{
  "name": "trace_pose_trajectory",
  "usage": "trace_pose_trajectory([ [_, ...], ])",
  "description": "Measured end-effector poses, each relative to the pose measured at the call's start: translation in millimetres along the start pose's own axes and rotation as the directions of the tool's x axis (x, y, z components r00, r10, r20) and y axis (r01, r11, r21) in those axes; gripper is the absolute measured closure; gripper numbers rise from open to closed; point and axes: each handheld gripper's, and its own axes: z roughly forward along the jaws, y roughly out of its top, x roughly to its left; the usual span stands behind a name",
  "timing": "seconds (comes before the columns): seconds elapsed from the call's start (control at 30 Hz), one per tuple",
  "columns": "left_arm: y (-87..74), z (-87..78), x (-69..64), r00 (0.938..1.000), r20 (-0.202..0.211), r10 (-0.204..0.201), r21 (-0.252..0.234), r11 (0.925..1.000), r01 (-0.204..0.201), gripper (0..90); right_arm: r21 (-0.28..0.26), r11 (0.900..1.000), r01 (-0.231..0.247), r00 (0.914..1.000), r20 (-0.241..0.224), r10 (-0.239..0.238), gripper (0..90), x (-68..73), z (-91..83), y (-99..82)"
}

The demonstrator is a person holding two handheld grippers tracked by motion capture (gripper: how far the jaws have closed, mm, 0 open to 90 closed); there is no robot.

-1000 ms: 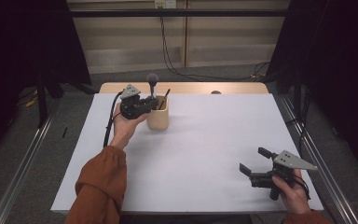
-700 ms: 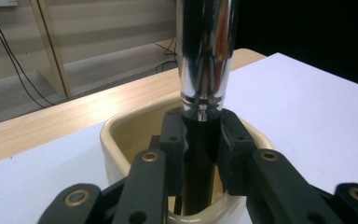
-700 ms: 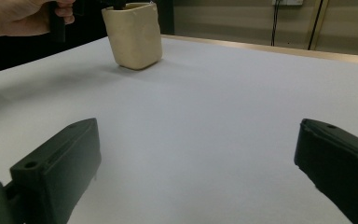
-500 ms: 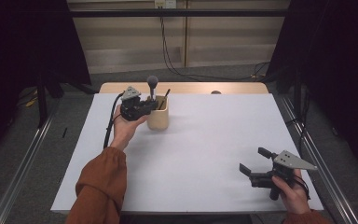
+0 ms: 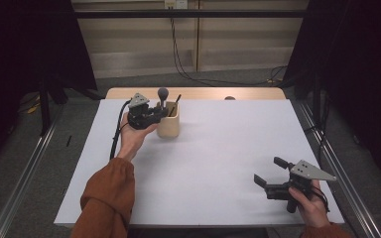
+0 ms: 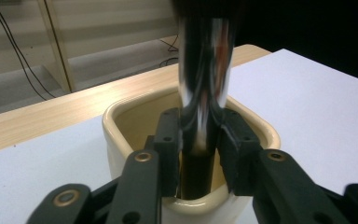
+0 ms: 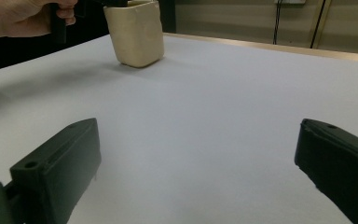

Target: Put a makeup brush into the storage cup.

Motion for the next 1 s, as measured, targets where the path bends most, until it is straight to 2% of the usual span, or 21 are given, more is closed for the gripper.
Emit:
trace_pose_trajectory([
  [0.17,0.0,-1.3,-0.3,0.9999,-0.009,-0.007,-0.015,0.9999,0.007,63.1,-0.001,1.0,-0.001,1.0,0.001,0.001,0.0,0.0,-0.2,-0.1],
  [0.37,0.1,-3.5,-0.5,0.9999,0.001,-0.017,-0.029,0.9994,0.017,54.4,-0.002,1.0,-0.002,1.0,0.001,0.002,0.0,-0.2,0.0,-0.1],
  [0.43,0.8,-4.2,-0.8,0.9998,-0.011,-0.017,-0.038,0.9991,0.017,48.2,-0.002,1.0,-0.001,1.0,0.0,0.001,0.0,0.0,0.1,0.0],
  [0.5,0.8,-6.0,-1.1,0.9995,-0.028,-0.017,-0.049,0.9987,0.016,45.6,-0.003,1.0,-0.001,1.0,0.0,0.001,0.0,-0.1,0.0,0.0],
  [0.6,1.0,-8.0,0.1,0.9987,-0.038,-0.033,-0.058,0.9978,0.031,37.2,-0.009,1.0,0.005,1.0,0.005,-0.004,0.0,-1.1,-1.1,0.4],
  [0.73,1.9,-9.6,1.3,0.9984,-0.038,-0.041,-0.061,0.9974,0.039,26.7,-0.019,0.9998,-0.003,0.9999,0.01,0.003,0.0,-2.2,-2.0,0.3],
  [0.83,2.0,-11.3,1.8,0.9993,-0.031,-0.019,-0.049,0.9986,0.018,20.5,-0.017,0.9998,-0.007,0.9999,0.01,0.007,0.0,-4.0,-1.5,-0.5],
  [0.93,1.7,-12.6,3.7,0.9987,-0.026,-0.044,-0.052,0.9977,0.043,11.7,-0.016,0.9998,-0.011,0.9998,0.015,0.011,0.0,-5.6,0.0,-0.4],
  [1.0,1.7,-14.3,4.7,0.9986,-0.025,-0.047,-0.044,0.998,0.046,8.2,-0.017,0.9998,-0.01,0.9998,0.014,0.011,0.0,-6.0,0.8,-0.6],
])
